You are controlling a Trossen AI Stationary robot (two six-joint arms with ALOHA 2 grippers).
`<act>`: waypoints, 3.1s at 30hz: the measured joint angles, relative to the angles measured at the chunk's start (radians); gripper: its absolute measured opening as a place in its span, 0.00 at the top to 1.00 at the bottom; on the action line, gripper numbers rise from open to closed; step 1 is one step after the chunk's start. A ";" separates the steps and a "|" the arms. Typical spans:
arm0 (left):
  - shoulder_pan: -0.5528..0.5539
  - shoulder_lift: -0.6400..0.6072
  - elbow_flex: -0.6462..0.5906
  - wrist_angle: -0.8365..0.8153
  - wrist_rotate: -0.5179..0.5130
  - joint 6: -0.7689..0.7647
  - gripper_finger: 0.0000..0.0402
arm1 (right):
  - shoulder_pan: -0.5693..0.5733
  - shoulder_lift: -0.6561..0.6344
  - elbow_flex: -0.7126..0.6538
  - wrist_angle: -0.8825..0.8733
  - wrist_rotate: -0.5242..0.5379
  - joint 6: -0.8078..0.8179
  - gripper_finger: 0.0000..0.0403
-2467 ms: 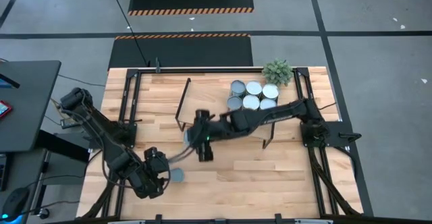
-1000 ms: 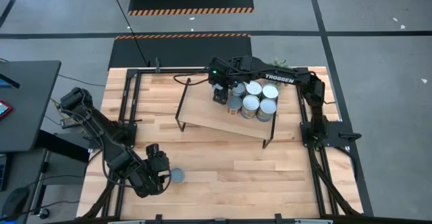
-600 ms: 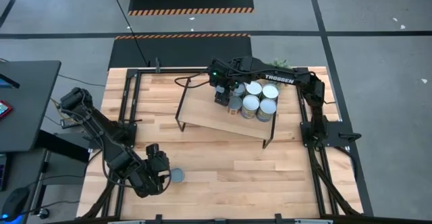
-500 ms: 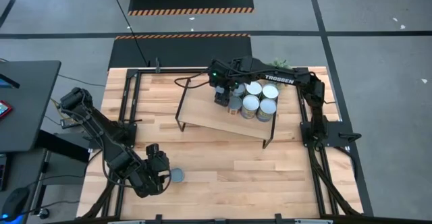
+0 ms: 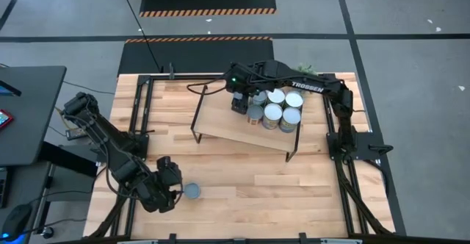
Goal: Pick and place cans onto a shelf
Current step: Put the canned tuna on the shelf
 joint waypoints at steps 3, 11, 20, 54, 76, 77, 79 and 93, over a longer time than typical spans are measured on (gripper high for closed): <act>0.000 -0.002 0.000 0.001 0.027 -0.039 0.42 | 0.006 0.000 0.032 -0.019 -0.001 0.009 0.09; -0.001 0.002 0.000 -0.014 0.178 -0.024 0.20 | 0.066 0.000 0.170 -0.097 0.041 0.012 0.09; -0.040 0.103 -0.044 -0.018 0.165 -0.031 0.08 | 0.212 -0.023 0.255 -0.120 0.180 0.030 0.09; 0.080 0.400 -0.092 0.284 0.091 0.003 0.08 | 0.417 -0.027 0.261 -0.093 0.232 0.186 0.11; 0.116 0.399 -0.078 0.321 0.141 0.025 0.28 | 0.417 -0.033 0.261 -0.100 0.232 0.184 0.11; 0.119 0.389 -0.068 0.317 0.149 0.028 0.28 | 0.417 -0.036 0.261 -0.100 0.232 0.184 0.11; 0.131 0.367 -0.049 0.301 0.182 0.029 0.28 | 0.417 -0.044 0.261 -0.109 0.232 0.184 0.11; 0.313 0.302 0.271 0.089 0.313 0.190 0.28 | 0.415 -0.110 0.262 -0.189 0.263 0.265 0.11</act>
